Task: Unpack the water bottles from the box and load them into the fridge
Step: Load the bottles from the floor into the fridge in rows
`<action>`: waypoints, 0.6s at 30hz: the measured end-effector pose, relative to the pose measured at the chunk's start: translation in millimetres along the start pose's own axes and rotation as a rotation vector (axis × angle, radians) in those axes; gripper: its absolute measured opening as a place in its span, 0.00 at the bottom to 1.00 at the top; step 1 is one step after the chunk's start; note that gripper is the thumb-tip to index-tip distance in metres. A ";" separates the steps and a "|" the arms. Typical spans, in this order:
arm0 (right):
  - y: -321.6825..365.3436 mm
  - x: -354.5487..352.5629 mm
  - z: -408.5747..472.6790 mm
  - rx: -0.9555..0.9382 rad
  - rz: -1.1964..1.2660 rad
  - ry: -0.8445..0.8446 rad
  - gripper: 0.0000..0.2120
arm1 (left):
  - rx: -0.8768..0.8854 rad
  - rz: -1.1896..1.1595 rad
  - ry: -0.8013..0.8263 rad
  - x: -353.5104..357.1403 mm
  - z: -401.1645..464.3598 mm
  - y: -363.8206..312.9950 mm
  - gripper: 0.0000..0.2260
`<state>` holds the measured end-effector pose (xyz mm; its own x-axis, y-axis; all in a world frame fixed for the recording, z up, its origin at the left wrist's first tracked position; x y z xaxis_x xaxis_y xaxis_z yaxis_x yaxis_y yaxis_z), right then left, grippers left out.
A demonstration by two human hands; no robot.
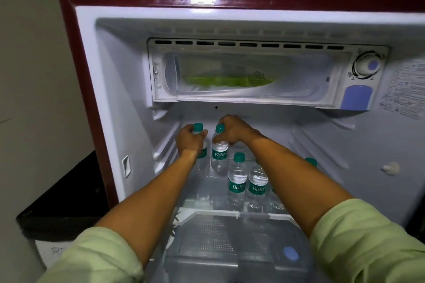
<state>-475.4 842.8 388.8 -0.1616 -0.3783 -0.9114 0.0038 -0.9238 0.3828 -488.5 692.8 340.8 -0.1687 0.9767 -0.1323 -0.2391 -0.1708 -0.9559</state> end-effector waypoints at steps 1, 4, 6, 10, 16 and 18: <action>2.3 -1.5 -3.4 0.001 0.019 0.001 0.27 | -0.002 0.007 0.009 -2.3 -1.1 -3.7 0.16; 8.5 -0.6 -15.8 -0.027 0.033 0.010 0.24 | -0.008 0.025 0.019 -9.9 -7.9 -9.9 0.16; 13.3 0.7 -22.6 -0.042 0.028 0.025 0.24 | -0.016 0.024 0.018 -14.8 -11.5 -10.3 0.16; 21.7 4.0 -33.5 -0.049 0.047 0.066 0.26 | -0.042 -0.009 0.034 -23.3 -21.9 -4.5 0.16; 27.2 10.7 -46.6 -0.032 -0.044 0.129 0.23 | -0.108 -0.060 0.054 -32.4 -37.7 7.8 0.13; 29.0 12.4 -50.2 -0.033 -0.077 0.137 0.23 | -0.120 -0.065 0.053 -34.4 -43.2 13.9 0.12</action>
<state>-427.8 808.4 381.0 -0.0266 -0.3084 -0.9509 0.0289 -0.9511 0.3076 -444.6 662.4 320.7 -0.1053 0.9913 -0.0795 -0.1310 -0.0931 -0.9870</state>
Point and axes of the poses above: each hand's wrist, its own z-axis towards the middle knuckle, its own x-axis out of the palm, y = z × x, the point moved 1 cm from there along z, towards the middle knuckle, and after that the axes turned 2 degrees about -z, right-handed, at the moved point
